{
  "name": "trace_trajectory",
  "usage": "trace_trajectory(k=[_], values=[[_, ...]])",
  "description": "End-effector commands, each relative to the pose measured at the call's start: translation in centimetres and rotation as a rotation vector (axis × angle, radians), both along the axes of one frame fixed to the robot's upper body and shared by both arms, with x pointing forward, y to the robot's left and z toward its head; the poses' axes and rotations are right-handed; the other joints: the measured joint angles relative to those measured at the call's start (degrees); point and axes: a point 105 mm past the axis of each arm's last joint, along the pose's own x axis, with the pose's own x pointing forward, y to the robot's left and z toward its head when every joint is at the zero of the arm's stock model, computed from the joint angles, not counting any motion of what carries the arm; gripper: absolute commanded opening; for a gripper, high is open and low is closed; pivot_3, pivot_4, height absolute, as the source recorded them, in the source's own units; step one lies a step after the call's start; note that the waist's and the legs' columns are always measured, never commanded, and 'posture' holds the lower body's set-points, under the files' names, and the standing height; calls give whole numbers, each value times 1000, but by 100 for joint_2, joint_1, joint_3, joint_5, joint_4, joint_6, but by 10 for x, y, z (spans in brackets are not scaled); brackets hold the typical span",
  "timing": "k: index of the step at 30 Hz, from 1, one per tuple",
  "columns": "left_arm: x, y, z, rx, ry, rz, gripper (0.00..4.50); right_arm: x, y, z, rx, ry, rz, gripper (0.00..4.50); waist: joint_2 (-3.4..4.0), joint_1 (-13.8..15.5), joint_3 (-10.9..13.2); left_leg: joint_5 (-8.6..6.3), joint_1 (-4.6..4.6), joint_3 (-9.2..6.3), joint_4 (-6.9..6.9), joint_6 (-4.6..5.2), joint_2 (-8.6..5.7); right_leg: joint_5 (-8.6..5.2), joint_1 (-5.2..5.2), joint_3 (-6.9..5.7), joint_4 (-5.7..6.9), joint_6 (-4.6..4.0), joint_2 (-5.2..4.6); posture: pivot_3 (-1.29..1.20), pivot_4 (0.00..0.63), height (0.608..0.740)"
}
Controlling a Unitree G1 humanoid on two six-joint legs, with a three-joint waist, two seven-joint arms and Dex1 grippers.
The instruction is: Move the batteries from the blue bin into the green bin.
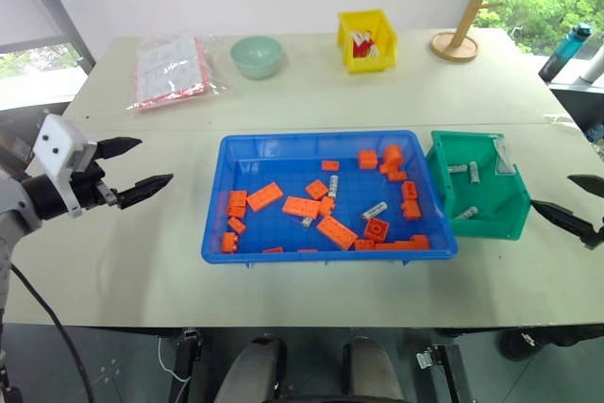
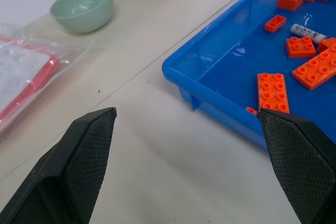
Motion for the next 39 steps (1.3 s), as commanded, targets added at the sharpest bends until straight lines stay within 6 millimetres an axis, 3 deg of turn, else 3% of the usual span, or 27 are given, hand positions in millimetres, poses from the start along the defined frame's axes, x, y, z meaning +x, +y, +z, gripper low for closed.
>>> trace_trajectory(k=[1,10,13,15,19,24,29,34,39], values=[[-1,-5,8,3,-43,-17,4500,4,-3,18,-35,-53,0,4401,0,-3,0,0,0,0,0,0,0,0,0,0,0,0,0,0,150,719],[-5,-16,2,-25,9,-66,4500,5,-1,26,-24,-42,22,4401,0,-5,0,0,1,2,-4,0,1,0,-1,-1,-1,0,0,0,150,719],[-5,-20,3,-26,3,-79,4500,9,8,32,-38,-48,53,4401,0,-9,0,0,1,2,-4,0,1,0,-1,-1,-1,0,0,0,150,719],[-8,-27,3,-22,17,-124,4500,14,25,43,-39,-67,112,4401,1,-10,0,0,1,2,-4,0,2,0,-2,-1,-1,0,0,0,150,719],[-16,-43,2,-4,59,-223,4500,24,73,64,-46,-73,267,4401,4,-36,1,0,0,4,-6,0,7,0,-5,-1,-1,0,2,0,150,719],[-23,-58,6,26,83,-338,4500,41,130,75,-66,-20,373,4401,2,-25,2,1,0,3,-5,-1,10,0,-5,-2,-1,0,3,0,150,719],[-26,-70,13,54,94,-437,4500,54,206,77,-106,3,569,4401,-1,-24,5,1,-4,-1,-7,-2,9,0,-8,-3,-8,0,3,0,150,719],[-30,-80,4,114,129,-530,4500,67,276,57,-107,70,683,4401,-1,-38,5,1,-5,-2,-9,-2,8,0,-15,-3,0,0,3,0,150,719],[-31,-85,-2,159,153,-594,4500,73,326,26,-128,177,722,4401,-4,-37,6,3,-9,-9,-8,-5,5,0,-22,-5,9,0,2,0,150,719]])
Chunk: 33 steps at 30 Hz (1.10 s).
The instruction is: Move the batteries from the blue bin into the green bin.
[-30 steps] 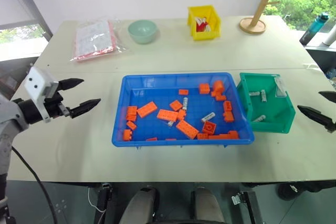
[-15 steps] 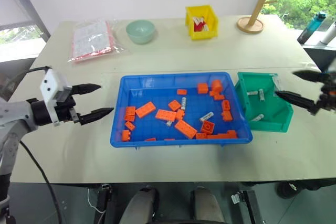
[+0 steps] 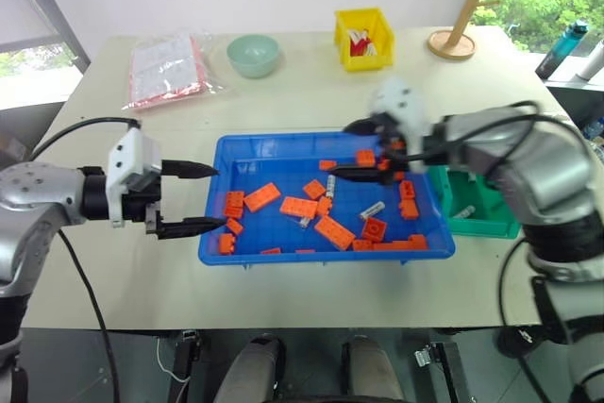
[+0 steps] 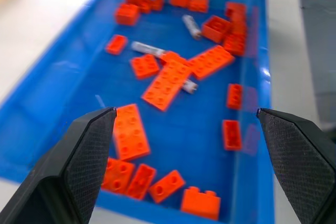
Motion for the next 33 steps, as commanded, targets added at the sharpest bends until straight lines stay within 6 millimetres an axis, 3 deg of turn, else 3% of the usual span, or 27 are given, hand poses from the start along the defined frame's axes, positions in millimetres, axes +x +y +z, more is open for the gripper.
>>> trace_trajectory(k=[1,9,18,21,23,25,26,27,33], values=[[-2,-2,4,48,-28,-53,4500,1,21,-12,-60,16,20,4401,0,4,0,0,0,-3,1,0,-3,0,0,-1,5,0,-1,0,150,719],[0,-5,4,79,-46,-92,4500,-2,41,-55,-127,110,56,4401,-2,-49,-1,1,0,-13,2,-2,-7,0,-1,-7,7,-1,0,0,150,719],[6,-13,10,58,-62,-102,4500,-3,44,-92,-179,176,62,4401,-4,-224,-2,3,0,-26,-3,-5,-3,0,-3,-21,16,-1,2,0,150,719],[9,-15,12,52,-70,-102,4500,2,47,-94,-166,176,49,3578,-4,-239,-2,4,0,-32,-2,-6,-4,0,-1,-27,17,-1,2,0,150,719],[10,-15,12,51,-72,-101,4500,3,49,-91,-150,178,50,2454,-4,-259,-2,4,0,-36,-2,-6,-7,0,0,-32,17,-1,0,0,150,719],[10,-14,12,51,-75,-98,4500,3,50,-88,-139,179,53,1884,-4,-265,-3,4,0,-38,-2,-6,-5,0,2,-36,18,-1,1,0,150,719],[11,-14,12,52,-77,-97,4500,3,50,-87,-137,177,53,1382,-4,-267,-2,4,-1,-41,-2,-7,-5,0,1,-40,18,-1,1,0,150,719],[12,-14,12,52,-78,-95,4500,3,50,-86,-136,175,54,1195,-4,-269,-2,4,0,-40,-3,-7,-6,0,1,-40,18,-1,-1,0,150,719],[14,-13,13,48,-85,-87,4500,3,55,-77,-111,156,66,1209,-4,-267,-2,4,0,-41,-2,-7,-5,0,1,-42,18,-1,0,0,150,719]])
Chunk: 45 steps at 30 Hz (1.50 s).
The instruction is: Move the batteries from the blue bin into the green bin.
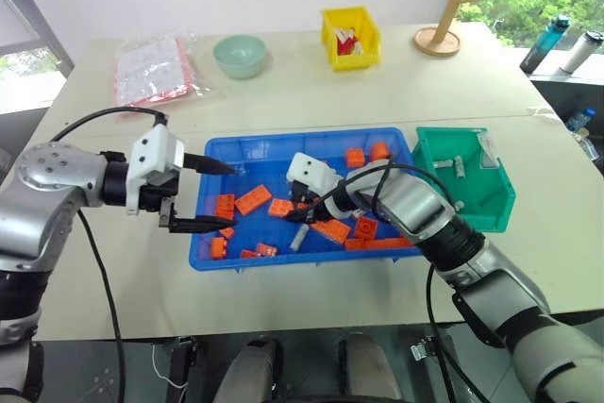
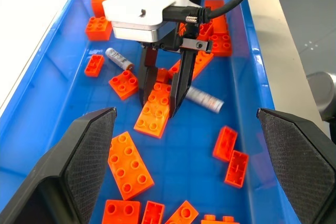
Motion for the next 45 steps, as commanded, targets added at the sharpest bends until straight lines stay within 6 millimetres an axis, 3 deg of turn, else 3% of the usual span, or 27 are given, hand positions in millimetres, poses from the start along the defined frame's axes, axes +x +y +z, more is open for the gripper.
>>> trace_trajectory(k=[1,7,12,20,21,24,31,36,45], values=[[2,-1,8,-4,-49,-4,4500,3,7,20,52,-49,13,1209,0,0,0,0,0,0,0,0,0,0,0,0,0,0,0,0,150,719],[2,-1,8,-5,-56,0,4500,8,11,29,95,-82,18,1209,0,-1,0,0,0,0,0,0,0,0,0,-1,0,0,0,0,150,719],[3,-2,9,-8,-59,1,4500,7,31,36,128,-127,93,1209,0,-8,0,0,0,0,0,0,0,0,-1,-1,1,0,-1,0,150,719],[4,-6,9,-21,-62,3,4500,21,60,51,159,-244,178,1209,0,-10,0,1,0,-2,-1,-2,0,0,-5,-6,9,0,-1,0,150,719],[4,-6,9,-22,-63,4,4500,21,60,51,156,-246,191,2243,0,-6,0,1,0,-6,0,-2,-2,0,-4,-8,9,0,-1,0,150,719],[4,-6,9,-24,-64,7,4500,24,53,54,142,-273,218,3585,0,-12,0,1,0,-13,2,-2,-4,0,0,-11,9,0,0,0,150,719],[3,-7,11,-28,-67,10,4500,6,10,70,142,-258,432,3585,0,-3,0,1,0,-13,2,-2,-5,0,1,-12,8,0,-2,0,150,719],[2,-8,11,-32,-66,3,4500,-18,-23,57,57,-201,627,3585,0,-11,0,1,0,-11,1,-2,-3,0,2,-15,5,0,-2,0,150,719],[0,-11,12,-35,-65,-10,4500,-24,-13,29,23,-218,679,3585,0,-6,0,1,0,-6,1,-3,1,0,1,-18,2,0,-2,0,150,719]])
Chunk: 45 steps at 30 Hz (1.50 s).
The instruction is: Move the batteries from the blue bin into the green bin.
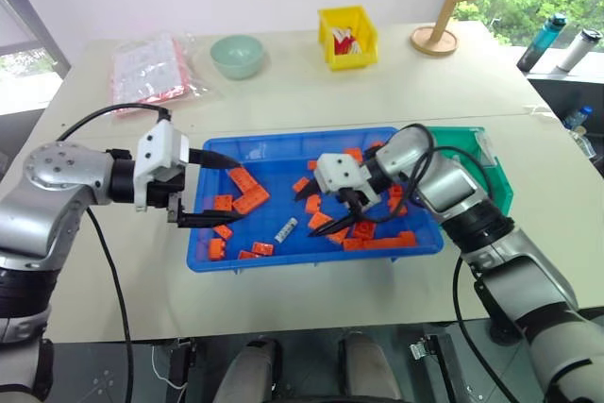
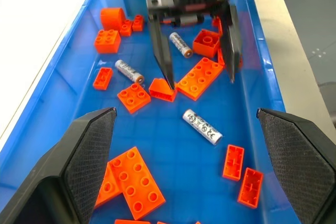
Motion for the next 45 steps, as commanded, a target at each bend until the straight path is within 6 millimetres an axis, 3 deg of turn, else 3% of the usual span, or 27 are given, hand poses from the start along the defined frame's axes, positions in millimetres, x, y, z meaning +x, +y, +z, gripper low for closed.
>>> trace_trajectory(k=[1,12,15,17,20,24,30,34,36,37,38,41,45], values=[[-2,-2,9,0,-33,-12,4500,-1,13,0,23,-49,30,3585,0,5,0,0,0,0,1,0,0,0,1,0,-1,0,0,0,150,719],[-1,-2,12,-6,-42,-1,4500,4,16,-32,-40,-85,56,3585,0,-3,0,1,0,-4,1,-1,-1,0,2,-2,-1,0,1,0,150,719],[-2,-2,13,-9,-44,3,4500,6,15,-37,-47,-82,52,2792,0,-2,0,1,0,-4,2,-1,-2,0,4,-2,-2,0,1,0,150,719],[-1,-2,13,-11,-46,6,4500,7,16,-38,-43,-83,48,2792,0,-4,0,1,0,-6,2,-2,-1,0,4,-3,-2,0,2,0,150,719],[0,-2,13,-13,-49,10,4500,11,19,-37,-27,-83,26,1989,0,-4,0,1,0,-5,2,-2,-1,0,4,-4,-2,0,3,0,150,719],[0,-2,13,-15,-49,11,4500,10,19,-29,-3,-71,17,67,0,3,0,2,0,-7,2,-3,-1,0,4,-4,-1,0,3,0,150,719],[0,-3,10,-18,-44,7,4500,11,12,9,121,-57,-106,79,0,8,0,2,0,-8,2,-3,-2,0,4,-3,-1,0,1,0,150,719],[1,-3,8,-35,-43,14,4500,16,-16,63,298,-64,-338,79,0,25,0,2,-1,-8,2,-3,-4,0,7,-3,-2,0,-2,0,150,719],[2,-3,7,-41,-42,19,4500,19,-39,86,377,-84,-476,79,0,52,0,2,-3,-9,2,-3,-5,0,8,-3,-2,0,-3,0,150,719],[3,-2,7,-44,-43,24,4500,24,-61,95,403,-128,-588,79,0,69,0,1,-3,-8,3,-3,-6,0,7,-3,-2,0,-4,0,150,719],[4,-1,6,-46,-44,27,4500,26,-77,100,417,-158,-664,79,-1,87,0,1,-3,-8,3,-3,-7,0,8,-3,-4,0,-5,0,150,719],[6,-1,7,-57,-45,29,4500,21,-149,101,379,-239,-939,79,-2,212,-1,1,-4,-8,2,-2,-10,0,12,-2,-7,0,-8,0,150,719],[8,-2,9,-65,-44,16,4500,8,-192,94,326,-269,-1106,79,0,209,0,1,-6,8,4,-1,-13,0,10,0,-10,0,-14,0,150,719]])
